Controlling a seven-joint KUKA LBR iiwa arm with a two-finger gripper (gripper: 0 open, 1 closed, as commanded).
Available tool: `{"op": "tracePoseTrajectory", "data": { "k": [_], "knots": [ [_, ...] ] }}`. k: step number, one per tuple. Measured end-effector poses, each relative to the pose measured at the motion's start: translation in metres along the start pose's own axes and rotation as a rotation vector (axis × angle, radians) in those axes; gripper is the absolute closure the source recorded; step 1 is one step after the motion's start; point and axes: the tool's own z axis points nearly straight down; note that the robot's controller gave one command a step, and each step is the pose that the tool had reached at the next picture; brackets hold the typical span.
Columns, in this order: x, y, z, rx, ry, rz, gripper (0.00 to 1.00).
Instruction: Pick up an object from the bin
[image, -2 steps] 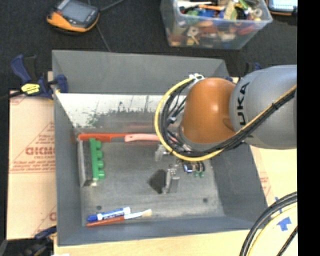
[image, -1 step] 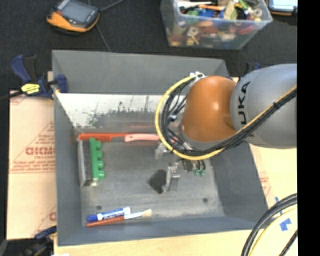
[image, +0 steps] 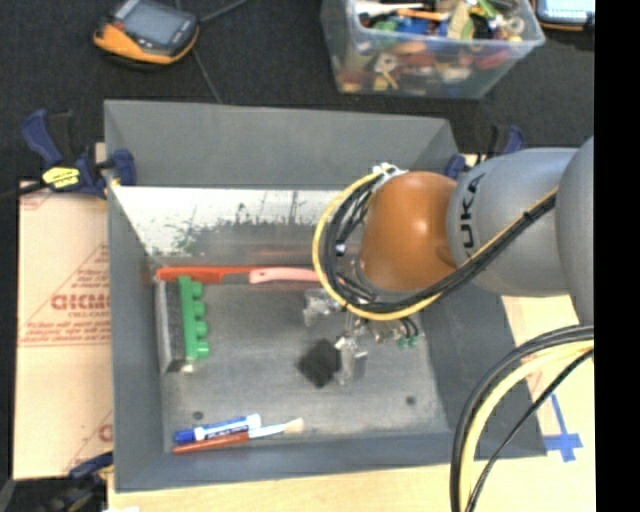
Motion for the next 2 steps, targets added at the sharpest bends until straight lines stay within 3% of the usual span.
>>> {"op": "tracePoseTrajectory", "data": {
  "k": [1, 2],
  "knots": [
    [0.006, -0.007, 0.023, -0.001, 0.000, -0.177, 0.00],
    [0.001, 0.022, 0.023, -0.001, 0.003, -0.205, 0.00]
  ]
}}
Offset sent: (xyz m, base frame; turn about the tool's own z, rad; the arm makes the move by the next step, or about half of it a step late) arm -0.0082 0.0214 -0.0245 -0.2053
